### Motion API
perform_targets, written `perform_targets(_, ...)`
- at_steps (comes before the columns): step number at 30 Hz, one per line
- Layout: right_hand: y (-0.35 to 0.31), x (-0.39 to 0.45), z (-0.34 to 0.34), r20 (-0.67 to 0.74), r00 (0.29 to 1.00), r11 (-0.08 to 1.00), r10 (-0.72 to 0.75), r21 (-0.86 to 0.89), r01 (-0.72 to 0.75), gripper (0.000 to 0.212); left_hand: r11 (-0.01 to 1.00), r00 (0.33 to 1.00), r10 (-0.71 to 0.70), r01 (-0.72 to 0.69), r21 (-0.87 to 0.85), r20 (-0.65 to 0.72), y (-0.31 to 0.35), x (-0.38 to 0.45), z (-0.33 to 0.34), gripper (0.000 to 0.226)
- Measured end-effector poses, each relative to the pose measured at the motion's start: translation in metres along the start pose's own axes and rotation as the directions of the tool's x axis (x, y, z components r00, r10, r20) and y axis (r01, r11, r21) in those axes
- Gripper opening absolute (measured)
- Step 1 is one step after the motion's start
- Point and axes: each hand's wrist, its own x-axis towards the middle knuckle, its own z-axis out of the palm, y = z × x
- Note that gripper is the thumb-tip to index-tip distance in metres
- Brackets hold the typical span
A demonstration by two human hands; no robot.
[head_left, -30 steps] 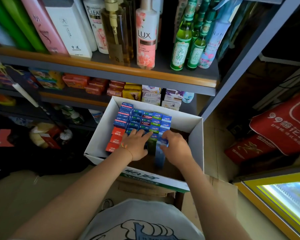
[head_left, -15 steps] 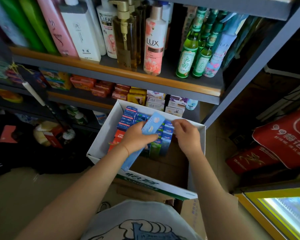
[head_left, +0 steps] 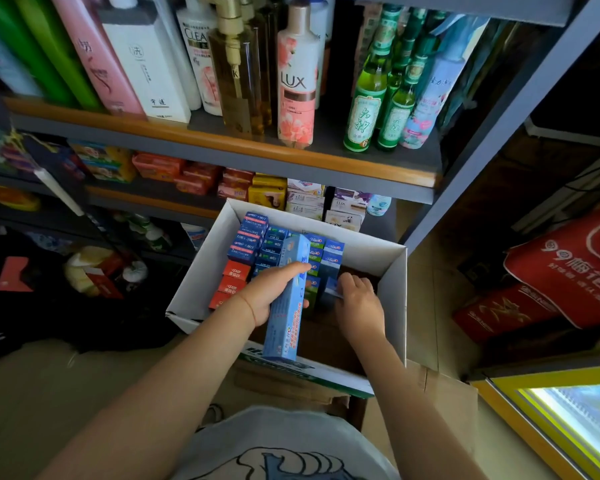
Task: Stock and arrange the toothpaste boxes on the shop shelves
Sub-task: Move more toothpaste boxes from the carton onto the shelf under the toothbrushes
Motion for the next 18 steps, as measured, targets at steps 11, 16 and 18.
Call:
perform_targets(11,-0.008,0.032,-0.093,0.028,0.99,0.827,0.138,0.547,-0.131,0.011,0.999,1.0,-0.001,0.001,-0.032,0.012,0.008,-0.001,-0.001,0.051)
perform_targets(16,-0.028,0.047,-0.123,0.195,0.952,0.388,0.237,0.879,-0.277,0.016,0.988,0.999,0.0,0.006,-0.152,0.04,0.012,0.001,-0.004,0.042)
perform_targets(18,-0.039,0.052,-0.119,0.267,0.939,0.312,0.215,0.893,-0.325,0.018,0.976,0.997,-0.001,0.017,-0.217,0.072,0.014,-0.003,-0.003,0.042)
